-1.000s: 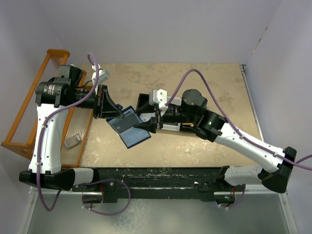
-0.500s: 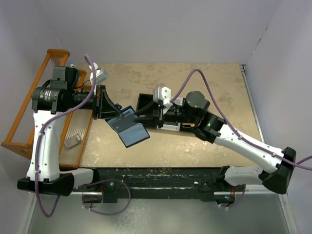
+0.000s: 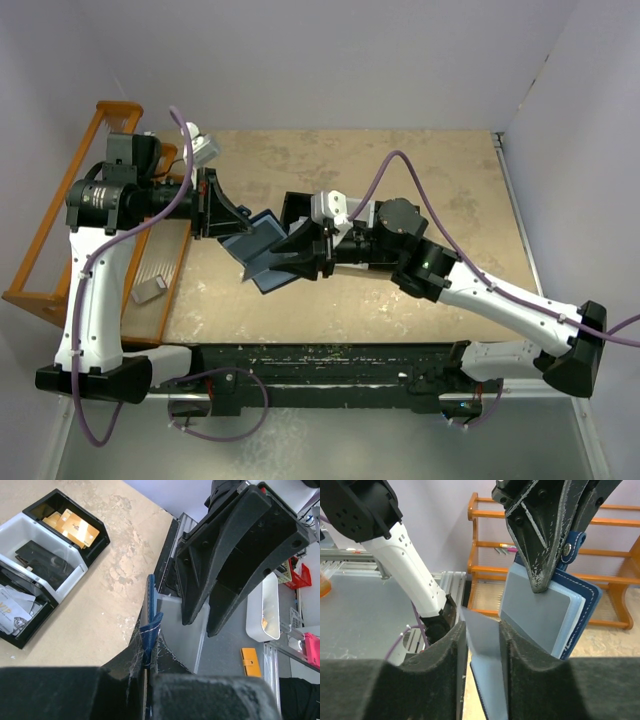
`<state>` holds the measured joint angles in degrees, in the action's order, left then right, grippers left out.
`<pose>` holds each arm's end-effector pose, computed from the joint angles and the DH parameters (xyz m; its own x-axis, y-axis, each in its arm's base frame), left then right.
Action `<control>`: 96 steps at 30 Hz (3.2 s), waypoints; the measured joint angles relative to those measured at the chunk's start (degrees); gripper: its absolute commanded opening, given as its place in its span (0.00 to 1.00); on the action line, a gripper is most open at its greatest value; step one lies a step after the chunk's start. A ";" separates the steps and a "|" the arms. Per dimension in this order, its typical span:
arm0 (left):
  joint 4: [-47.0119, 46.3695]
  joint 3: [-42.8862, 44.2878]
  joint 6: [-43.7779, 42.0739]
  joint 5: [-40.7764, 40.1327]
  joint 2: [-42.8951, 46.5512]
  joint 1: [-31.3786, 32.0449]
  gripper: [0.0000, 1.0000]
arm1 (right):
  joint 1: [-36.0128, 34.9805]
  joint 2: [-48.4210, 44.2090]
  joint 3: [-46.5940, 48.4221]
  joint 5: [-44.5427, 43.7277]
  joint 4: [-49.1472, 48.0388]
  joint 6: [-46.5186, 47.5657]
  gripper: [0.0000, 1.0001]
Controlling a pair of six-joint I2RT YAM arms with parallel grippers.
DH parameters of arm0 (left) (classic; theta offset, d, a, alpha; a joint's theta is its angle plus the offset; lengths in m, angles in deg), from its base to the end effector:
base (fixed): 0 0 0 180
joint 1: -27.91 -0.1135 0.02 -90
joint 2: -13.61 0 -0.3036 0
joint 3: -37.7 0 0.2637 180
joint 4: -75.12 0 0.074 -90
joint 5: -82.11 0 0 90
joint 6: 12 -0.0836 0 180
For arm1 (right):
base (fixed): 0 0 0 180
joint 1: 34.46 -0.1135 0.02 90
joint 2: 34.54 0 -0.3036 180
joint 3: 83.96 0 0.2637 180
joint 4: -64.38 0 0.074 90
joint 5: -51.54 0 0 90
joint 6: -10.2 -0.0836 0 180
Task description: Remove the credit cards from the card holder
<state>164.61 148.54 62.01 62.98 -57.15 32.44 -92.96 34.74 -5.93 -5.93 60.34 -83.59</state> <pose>0.1809 -0.0936 0.4929 -0.5518 0.1343 -0.8231 0.8225 0.2509 -0.5105 0.1258 0.2913 0.4696 0.0498 0.1879 -0.9809 -0.9983 -0.0191 -0.0543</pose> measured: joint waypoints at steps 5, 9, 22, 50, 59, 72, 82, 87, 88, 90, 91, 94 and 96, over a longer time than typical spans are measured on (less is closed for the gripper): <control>-1.05 0.00 0.61 0.59 -0.28 0.00 0.00 | 0.00 -1.68 -0.68 1.40 3.39 -0.33 0.74; -1.81 0.00 1.44 1.31 -0.66 0.00 0.00 | 0.02 -7.80 -2.67 0.44 8.81 -0.55 0.91; -3.87 -0.81 7.19 11.98 -1.68 0.00 0.00 | 0.83 -5.77 1.18 -10.47 6.88 -15.67 0.82; -5.95 -3.98 9.99 16.90 -1.66 0.02 0.02 | 9.44 6.78 1.60 12.22 -11.45 -40.39 0.30; -3.21 -2.78 5.90 12.35 -1.77 0.02 0.74 | 10.27 10.67 4.33 16.17 -11.76 -41.05 0.00; -25.53 -9.92 19.91 -1.36 9.01 -2.75 0.99 | 10.47 -1.20 -9.88 -18.53 -35.54 -41.38 0.00; -64.11 -26.29 59.87 4.20 9.16 -3.13 0.97 | 5.75 6.34 -10.69 -31.69 -49.40 -41.75 0.00; -72.59 -27.82 67.84 5.03 9.53 -3.17 0.74 | 4.68 10.43 -9.70 -34.03 -53.29 -42.32 0.00; -74.01 -28.35 69.05 5.25 9.75 -3.19 0.69 | 4.46 11.19 -9.14 -34.60 -53.86 -42.34 0.00; -75.84 -29.20 70.93 5.64 9.92 -3.23 0.64 | 3.82 12.48 -8.31 -35.58 -55.28 -42.29 0.00; -76.46 -29.51 71.69 5.88 9.92 -3.26 0.60 | 3.39 12.92 -8.22 -36.17 -56.19 -42.27 0.00; -77.35 -30.36 73.46 6.58 10.05 -3.28 0.36 | 2.51 13.97 -8.17 -37.59 -58.38 -42.12 0.00; -77.42 -30.84 74.01 7.02 10.51 -3.28 0.14 | 2.12 14.84 -7.96 -37.97 -59.74 -42.12 0.00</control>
<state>87.19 117.70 136.02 70.00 -46.64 29.17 -90.84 49.58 -13.88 -43.89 0.61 -125.71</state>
